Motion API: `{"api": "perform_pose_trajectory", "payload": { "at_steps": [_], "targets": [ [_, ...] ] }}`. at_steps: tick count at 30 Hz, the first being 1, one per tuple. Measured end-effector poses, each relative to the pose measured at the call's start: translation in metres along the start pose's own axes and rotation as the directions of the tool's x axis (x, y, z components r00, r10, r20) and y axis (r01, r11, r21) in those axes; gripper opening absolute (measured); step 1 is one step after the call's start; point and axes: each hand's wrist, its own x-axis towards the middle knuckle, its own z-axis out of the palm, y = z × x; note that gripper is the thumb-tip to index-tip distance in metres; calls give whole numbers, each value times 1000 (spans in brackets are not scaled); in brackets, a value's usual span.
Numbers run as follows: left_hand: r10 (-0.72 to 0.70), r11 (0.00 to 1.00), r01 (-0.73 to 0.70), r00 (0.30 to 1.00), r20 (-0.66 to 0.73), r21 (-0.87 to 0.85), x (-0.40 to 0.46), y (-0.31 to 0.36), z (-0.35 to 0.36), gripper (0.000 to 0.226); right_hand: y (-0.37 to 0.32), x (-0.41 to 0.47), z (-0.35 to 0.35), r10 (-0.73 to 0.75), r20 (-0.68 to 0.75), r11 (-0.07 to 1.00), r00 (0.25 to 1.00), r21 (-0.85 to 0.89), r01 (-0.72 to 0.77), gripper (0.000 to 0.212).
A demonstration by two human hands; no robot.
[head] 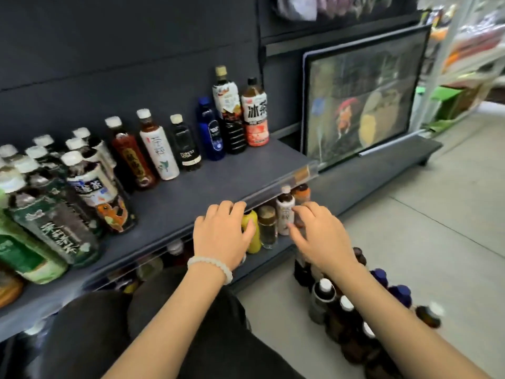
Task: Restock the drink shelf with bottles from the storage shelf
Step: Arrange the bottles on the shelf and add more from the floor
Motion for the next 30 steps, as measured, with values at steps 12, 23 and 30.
{"api": "perform_pose_trajectory", "payload": {
  "at_steps": [12,23,30],
  "targets": [
    [174,974,-107,917,359,-199,-5,154,121,41,130,-140,12,552,76,834,831,-25,-551,27],
    [64,983,66,754,654,-172,-26,147,227,46,139,-164,85,622,400,775,673,-192,-602,44],
    [69,982,76,710,701,-174,-15,148,265,40,138,-142,120,594,524,801,610,-315,-510,42]
  ]
}}
